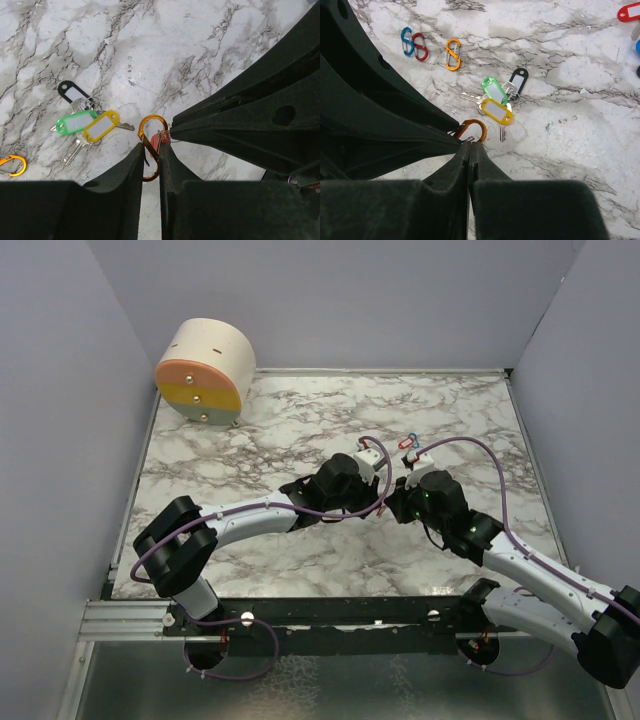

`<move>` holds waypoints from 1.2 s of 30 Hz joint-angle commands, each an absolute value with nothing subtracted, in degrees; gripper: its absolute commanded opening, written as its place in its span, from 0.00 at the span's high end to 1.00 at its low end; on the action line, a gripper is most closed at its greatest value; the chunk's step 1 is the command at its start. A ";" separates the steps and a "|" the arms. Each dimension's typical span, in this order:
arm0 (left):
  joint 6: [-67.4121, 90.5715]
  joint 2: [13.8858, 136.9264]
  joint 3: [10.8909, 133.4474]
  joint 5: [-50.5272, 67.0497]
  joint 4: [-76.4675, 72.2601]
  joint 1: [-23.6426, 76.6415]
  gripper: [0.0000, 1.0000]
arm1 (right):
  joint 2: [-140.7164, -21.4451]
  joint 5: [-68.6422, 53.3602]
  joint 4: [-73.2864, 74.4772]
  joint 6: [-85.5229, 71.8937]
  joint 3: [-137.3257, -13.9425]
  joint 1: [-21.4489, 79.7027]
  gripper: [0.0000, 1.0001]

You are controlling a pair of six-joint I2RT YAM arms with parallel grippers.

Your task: Put the keys on the keyring

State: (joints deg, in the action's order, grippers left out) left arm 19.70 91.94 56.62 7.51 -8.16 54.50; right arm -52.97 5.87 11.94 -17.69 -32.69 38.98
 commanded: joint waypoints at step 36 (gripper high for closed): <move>18.74 92.38 59.15 10.89 -8.02 54.84 1.00 | -52.87 6.39 9.84 -16.91 -32.57 38.93 0.99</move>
State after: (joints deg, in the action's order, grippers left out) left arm 19.49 92.05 56.99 8.47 -7.90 54.50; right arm -52.97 6.28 11.92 -17.65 -32.69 38.98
